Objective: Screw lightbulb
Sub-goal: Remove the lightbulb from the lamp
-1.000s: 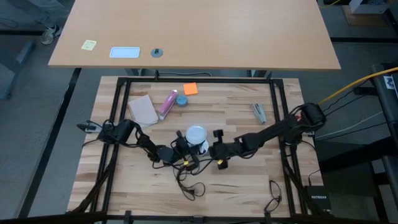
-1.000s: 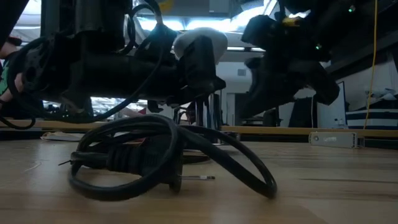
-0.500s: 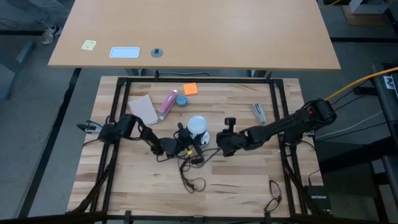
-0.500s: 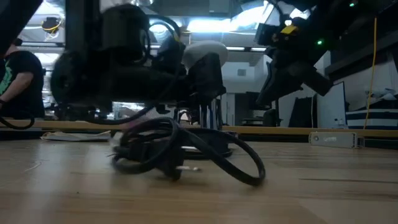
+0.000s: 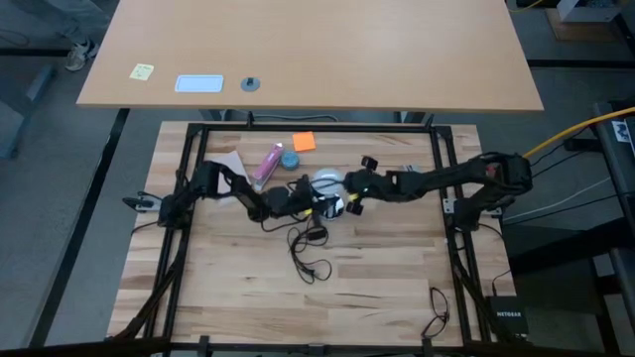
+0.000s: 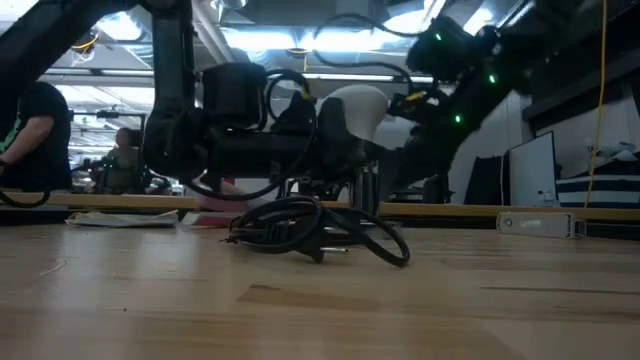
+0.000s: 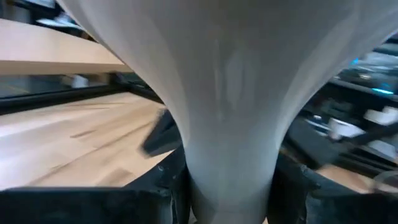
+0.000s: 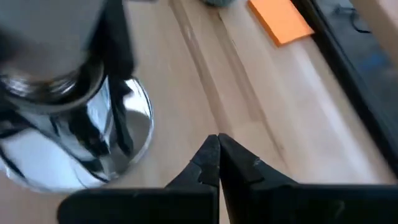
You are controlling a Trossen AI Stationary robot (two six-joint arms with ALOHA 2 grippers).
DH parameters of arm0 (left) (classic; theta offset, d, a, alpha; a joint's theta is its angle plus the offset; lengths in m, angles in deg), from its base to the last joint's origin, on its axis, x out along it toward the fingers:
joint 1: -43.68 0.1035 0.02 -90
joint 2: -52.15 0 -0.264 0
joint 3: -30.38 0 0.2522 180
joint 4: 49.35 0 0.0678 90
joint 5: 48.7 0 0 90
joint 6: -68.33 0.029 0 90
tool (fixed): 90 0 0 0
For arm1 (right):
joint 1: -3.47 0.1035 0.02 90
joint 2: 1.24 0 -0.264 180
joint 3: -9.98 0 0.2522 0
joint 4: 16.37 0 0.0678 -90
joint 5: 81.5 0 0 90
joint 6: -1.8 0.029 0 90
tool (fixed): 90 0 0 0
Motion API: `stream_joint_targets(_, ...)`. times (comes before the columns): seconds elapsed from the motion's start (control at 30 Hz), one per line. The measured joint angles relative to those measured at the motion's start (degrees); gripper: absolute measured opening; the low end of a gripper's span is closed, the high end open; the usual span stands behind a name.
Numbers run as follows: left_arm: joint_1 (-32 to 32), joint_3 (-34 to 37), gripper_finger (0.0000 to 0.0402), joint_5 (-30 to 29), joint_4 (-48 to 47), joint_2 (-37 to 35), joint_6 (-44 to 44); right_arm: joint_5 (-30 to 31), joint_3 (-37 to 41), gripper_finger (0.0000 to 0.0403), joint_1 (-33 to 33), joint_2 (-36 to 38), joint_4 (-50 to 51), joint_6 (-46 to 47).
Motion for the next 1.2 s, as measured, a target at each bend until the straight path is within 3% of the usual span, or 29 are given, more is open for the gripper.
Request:
stream_joint_targets(0.13, 0.6, 0.0, 0.0139, 4.7, -0.1, 0.0, 0.0, -4.5, 7.3, 0.0005, -2.9, 0.0, -13.7, 0.3)
stream_joint_targets(0.27, 0.5, 0.0, 0.0139, 5.4, -0.1, 0.0, 0.0, -5.4, 13.0, 0.0005, -4.0, 0.0, -22.8, 1.5)
stream_joint_targets(0.4, 0.5, 0.0, 0.0139, 5.8, -0.1, 0.0, -0.2, -11.5, 19.5, 0.0005, -4.3, -2.0, -38.0, 2.8)
stream_joint_targets(0.53, 0.5, 0.0, 0.0139, 8.8, -0.1, 0.0, -1.5, -12.2, 21.4, 0.0005, -4.2, -5.6, -47.5, 6.9)
stream_joint_targets(0.87, 0.4, 0.0, 0.0139, 10.3, -0.2, 0.0, -2.3, -18.0, 14.5, 0.0005, -4.1, -16.6, -48.0, 13.9)
stream_joint_targets(1.03, 0.5, 0.0, 0.0139, 8.7, 0.1, 0.0, -1.3, -19.5, 12.7, 0.0005, -4.1, -17.2, -41.9, 18.2)
stream_joint_targets(1.2, 1.5, 0.0, 0.0139, 6.1, 1.2, 0.0, -1.3, -21.7, 12.8, 0.0005, -2.4, -17.2, -43.0, 20.2)
